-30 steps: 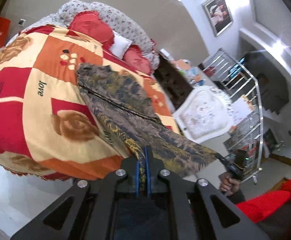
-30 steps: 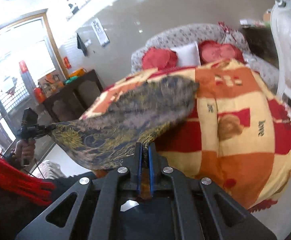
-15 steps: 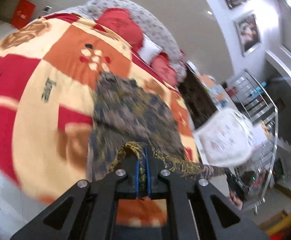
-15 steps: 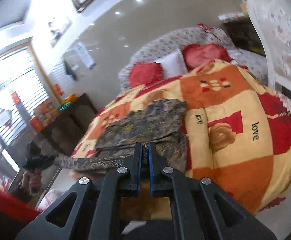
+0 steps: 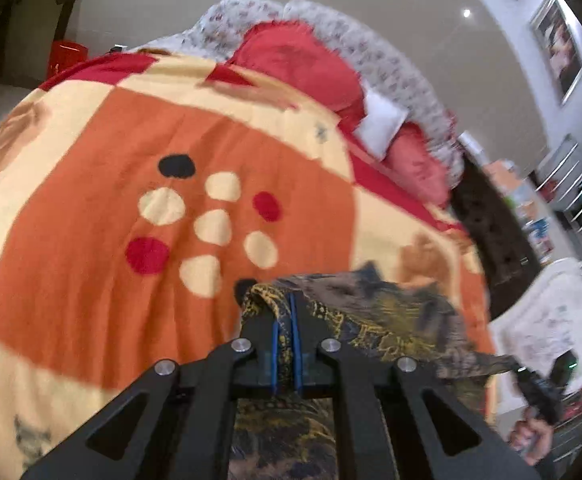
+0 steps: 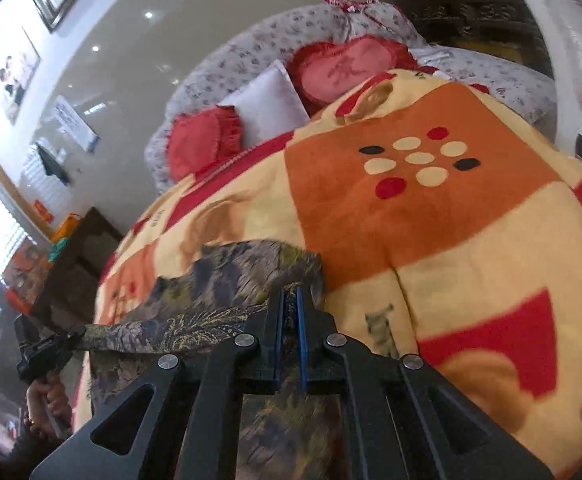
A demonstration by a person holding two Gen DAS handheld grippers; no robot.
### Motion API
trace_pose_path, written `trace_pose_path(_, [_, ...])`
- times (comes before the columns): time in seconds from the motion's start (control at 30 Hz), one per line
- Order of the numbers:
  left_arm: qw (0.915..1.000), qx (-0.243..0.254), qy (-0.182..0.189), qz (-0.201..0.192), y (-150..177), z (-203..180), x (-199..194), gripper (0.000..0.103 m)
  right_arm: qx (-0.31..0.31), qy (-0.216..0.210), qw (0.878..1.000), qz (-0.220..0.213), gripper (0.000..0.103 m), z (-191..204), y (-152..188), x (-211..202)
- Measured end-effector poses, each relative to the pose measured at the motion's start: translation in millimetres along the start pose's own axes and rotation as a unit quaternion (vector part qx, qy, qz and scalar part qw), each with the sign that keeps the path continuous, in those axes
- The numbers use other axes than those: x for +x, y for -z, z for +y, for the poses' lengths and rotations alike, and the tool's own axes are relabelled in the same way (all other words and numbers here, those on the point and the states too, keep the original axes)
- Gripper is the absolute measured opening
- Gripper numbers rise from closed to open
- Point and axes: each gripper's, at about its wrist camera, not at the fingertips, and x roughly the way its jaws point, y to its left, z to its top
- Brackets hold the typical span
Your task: Fold small clothes
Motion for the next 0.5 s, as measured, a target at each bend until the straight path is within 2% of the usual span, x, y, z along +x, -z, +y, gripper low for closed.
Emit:
trace_pose_path(0.1, [0.9998,0.014,-0.01,0.004,-0.1,-4.2,18.7,0.005,0.002,0.017,1.0,0.002,0.018,0.5,-6.5,17.7])
trace_pose_path(0.3, [0.9997,0.019,0.0,-0.016,-9.0,-6.7,16.5,0.006,0.004,0.023,0.999,-0.026,0.018,3.2,-26.2,25.3])
trace_pose_path(0.37, [0.9997,0.022,-0.011,-0.004,-7.9,-4.4,21.8,0.009,-0.003,0.028,0.999,-0.027,0.018,4.5,-28.9,30.5])
trace_pose_path(0.43, [0.9988,0.019,-0.029,0.034,-2.6,1.3,34.7,0.012,-0.005,0.032,0.999,-0.014,0.019,3.9,-26.8,39.9])
trace_pose_path(0.5, [0.9976,0.009,-0.031,0.061,3.9,9.6,41.0,0.016,-0.012,0.046,0.999,0.021,0.02,4.1,-19.3,54.8])
